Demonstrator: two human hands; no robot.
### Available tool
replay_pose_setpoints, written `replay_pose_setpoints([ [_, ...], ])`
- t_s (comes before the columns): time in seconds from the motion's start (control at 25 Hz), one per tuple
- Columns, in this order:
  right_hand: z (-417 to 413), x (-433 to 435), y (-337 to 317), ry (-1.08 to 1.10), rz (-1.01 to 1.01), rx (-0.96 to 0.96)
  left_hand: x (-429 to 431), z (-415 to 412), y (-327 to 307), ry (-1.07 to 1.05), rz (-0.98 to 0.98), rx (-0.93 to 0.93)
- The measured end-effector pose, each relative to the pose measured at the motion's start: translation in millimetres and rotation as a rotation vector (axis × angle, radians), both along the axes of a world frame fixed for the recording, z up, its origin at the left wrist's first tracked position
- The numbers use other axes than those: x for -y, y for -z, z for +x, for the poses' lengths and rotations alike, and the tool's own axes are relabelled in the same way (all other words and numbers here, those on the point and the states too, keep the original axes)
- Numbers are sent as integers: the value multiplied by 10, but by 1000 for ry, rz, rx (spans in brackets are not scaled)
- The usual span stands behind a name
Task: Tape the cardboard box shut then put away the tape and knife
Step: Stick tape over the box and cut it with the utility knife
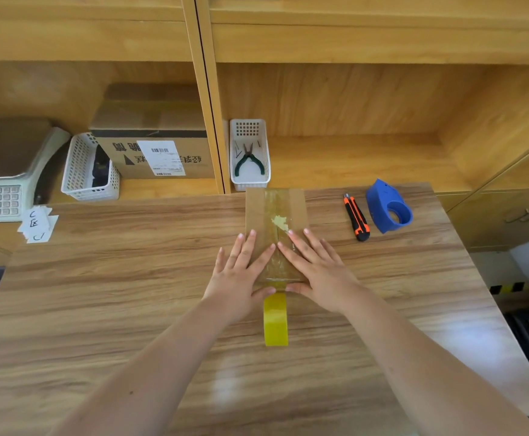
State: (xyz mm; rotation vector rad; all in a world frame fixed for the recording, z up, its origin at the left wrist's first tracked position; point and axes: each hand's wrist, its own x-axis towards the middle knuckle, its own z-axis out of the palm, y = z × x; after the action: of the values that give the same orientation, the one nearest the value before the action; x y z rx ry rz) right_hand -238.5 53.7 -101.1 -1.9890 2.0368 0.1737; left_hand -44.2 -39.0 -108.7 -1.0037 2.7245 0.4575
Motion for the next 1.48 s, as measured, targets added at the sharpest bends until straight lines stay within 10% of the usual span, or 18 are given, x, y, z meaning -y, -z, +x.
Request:
replay_pose_setpoints([
  [0.28,-315,-22,-38,142,-48,126,55,-408,21,2,19,-39],
  [0.44,-698,-44,124,668,-463,492,54,-635,50,2,-8,-30],
  [0.6,-1298,56,611,1071,-235,563,82,-759,89,-15,-37,-69],
  [0.96,-1763,247,1120,917,124,415,72,-780,159,-50,-23,-210],
  [1.16,-1662,272,1108,910,-102,193,43,-778,161,-76,1,-298],
  [1.48,-1648,494,1181,1175,-103,238,-216,-620,388,-615,585,-737],
])
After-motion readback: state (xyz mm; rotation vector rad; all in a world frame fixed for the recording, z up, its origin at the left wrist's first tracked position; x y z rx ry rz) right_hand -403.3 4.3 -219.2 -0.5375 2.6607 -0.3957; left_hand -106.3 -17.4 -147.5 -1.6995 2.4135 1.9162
